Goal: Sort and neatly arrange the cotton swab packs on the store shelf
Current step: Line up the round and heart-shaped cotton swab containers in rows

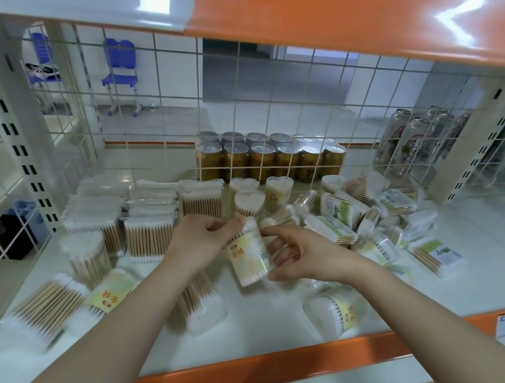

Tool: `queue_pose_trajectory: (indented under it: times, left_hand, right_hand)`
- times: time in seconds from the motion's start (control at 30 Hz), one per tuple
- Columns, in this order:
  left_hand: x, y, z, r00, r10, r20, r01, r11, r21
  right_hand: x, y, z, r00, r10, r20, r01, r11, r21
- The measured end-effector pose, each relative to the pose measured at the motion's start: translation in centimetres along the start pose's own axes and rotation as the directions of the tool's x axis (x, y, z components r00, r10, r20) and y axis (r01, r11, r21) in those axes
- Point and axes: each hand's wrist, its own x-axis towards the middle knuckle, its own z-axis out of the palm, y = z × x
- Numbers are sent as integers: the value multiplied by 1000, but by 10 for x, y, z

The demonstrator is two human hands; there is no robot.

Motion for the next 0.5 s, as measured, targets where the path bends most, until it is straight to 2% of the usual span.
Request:
queue_pose_trajectory:
  times: [0.23, 0.5]
  left_hand:
    - [2, 0, -1, 1000, -4, 25, 5, 1000, -21]
    - [6, 3, -5, 1000, -13, 16, 13, 999, 35]
  right_hand:
    - [0, 0, -1, 1000, -11, -9, 11, 1000, 11]
    - [4, -4, 1, 999, -33, 15, 33, 999, 2]
